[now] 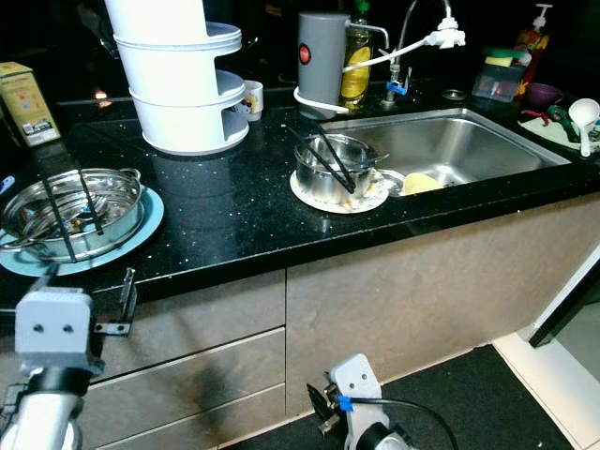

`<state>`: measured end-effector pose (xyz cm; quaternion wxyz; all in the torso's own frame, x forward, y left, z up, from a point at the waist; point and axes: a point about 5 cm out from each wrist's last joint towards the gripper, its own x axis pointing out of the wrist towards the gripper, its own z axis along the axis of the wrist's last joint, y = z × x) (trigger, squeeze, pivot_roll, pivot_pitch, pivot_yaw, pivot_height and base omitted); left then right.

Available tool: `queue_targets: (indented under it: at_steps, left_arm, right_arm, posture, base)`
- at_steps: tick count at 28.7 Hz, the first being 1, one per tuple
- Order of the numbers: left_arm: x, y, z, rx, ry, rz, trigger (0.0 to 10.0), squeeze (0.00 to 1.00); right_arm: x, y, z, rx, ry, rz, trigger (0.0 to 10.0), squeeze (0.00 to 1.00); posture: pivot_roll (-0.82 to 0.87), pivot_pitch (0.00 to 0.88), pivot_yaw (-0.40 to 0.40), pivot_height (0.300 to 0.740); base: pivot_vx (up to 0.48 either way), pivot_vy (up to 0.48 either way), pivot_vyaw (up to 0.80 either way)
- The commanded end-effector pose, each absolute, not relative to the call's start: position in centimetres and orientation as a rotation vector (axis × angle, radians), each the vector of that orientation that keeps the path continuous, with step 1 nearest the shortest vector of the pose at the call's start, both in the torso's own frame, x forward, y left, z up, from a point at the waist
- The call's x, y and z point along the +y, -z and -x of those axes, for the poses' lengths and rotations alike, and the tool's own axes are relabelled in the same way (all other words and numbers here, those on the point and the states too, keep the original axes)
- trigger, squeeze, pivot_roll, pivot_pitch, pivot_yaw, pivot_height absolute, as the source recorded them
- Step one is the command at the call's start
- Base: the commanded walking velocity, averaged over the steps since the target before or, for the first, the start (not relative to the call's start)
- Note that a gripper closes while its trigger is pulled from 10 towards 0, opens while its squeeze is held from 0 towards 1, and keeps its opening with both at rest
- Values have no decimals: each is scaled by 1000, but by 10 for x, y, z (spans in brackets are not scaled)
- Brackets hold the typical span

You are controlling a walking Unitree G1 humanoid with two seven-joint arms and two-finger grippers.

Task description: Kitchen organization

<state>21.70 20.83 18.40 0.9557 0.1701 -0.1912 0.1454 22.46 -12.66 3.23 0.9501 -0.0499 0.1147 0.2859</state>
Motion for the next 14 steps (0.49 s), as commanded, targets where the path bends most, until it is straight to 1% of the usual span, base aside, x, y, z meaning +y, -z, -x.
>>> queue_targets:
  at_steps: [1,2,3,4,5,6,11,14]
  left_arm:
    - [209,-182,-218,-355,-320,-364,10000,1000]
    - [208,-183,-218,-353,-337,-361,10000,855]
    - [208,-184,-218,-355,-356,-361,10000,486]
    - [208,-184,-218,-355,-356,-361,10000,486]
    - [207,-185,-217,-361,-370,-359,10000,310]
    - [206,-187,-218,-375,-380,-357,10000,0]
    - [205,-190,-225,-394,-398,-356,10000,0]
    - [210,-195,-236,-397,-476,-349,10000,0]
  right_arm:
    - [-127,-29,-223,255,-578,104,10000,0]
    - [-128,-28,-223,261,-575,106,10000,0]
    - [-128,-27,-223,264,-572,107,10000,0]
    - [-128,-27,-223,264,-572,107,10000,0]
    - [-127,-27,-224,266,-570,105,10000,0]
    - [-127,-27,-224,265,-569,104,10000,0]
    - [-125,-27,-226,265,-573,106,10000,0]
    - [-123,-27,-229,265,-581,114,10000,0]
  posture:
    - [-21,72,-35,740]
    - [-21,72,-35,740]
    - [-19,63,-34,740]
    - [-19,63,-34,740]
    - [-19,63,-34,740]
    - [-19,63,-34,740]
    - [-21,62,-33,740]
    - [-24,60,-31,740]
  base:
    - [0,0,0]
    - [0,0,0]
    - [0,0,0]
    - [0,0,0]
    - [0,0,0]
    - [0,0,0]
    - [0,0,0]
    - [0,0,0]
